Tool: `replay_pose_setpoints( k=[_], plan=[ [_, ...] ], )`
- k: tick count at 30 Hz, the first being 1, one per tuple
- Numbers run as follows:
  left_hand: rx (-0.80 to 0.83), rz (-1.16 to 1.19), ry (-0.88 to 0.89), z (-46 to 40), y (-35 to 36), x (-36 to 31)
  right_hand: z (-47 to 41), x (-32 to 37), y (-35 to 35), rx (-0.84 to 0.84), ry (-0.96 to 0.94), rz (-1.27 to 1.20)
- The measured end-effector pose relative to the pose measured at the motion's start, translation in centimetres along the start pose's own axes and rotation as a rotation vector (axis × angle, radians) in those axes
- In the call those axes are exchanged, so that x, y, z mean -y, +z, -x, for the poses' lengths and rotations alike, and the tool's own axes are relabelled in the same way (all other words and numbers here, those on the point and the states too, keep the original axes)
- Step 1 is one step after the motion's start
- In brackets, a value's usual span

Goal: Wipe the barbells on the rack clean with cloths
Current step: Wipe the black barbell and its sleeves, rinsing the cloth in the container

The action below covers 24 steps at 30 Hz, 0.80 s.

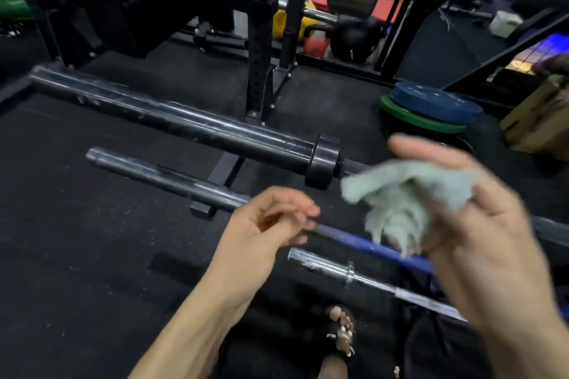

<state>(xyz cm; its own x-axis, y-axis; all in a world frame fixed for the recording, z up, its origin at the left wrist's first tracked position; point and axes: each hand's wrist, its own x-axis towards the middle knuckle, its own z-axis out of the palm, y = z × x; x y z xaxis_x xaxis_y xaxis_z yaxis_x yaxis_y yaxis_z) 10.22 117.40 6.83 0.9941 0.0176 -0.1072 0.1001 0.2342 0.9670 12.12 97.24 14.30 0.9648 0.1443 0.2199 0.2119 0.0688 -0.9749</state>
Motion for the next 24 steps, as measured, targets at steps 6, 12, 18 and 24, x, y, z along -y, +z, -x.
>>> replay_pose_setpoints(
  k=[6,12,18,24],
  plan=[
    [-0.24,0.051,-0.094,-0.3,-0.1,0.8,-5.0,0.7,-0.7,-0.245,-0.019,0.226],
    [-0.296,-0.024,-0.131,-2.2,2.5,-0.7,-5.9,-1.4,-0.2,-0.168,-0.057,0.534],
    [-0.321,-0.053,-0.203,-3.4,3.5,-1.2,-7.4,-2.6,0.5,-0.283,-0.281,0.892],
    [-0.316,-0.075,-0.21,-3.8,2.5,-0.5,-8.6,-3.0,1.5,-0.262,-0.191,0.78]
  ],
)
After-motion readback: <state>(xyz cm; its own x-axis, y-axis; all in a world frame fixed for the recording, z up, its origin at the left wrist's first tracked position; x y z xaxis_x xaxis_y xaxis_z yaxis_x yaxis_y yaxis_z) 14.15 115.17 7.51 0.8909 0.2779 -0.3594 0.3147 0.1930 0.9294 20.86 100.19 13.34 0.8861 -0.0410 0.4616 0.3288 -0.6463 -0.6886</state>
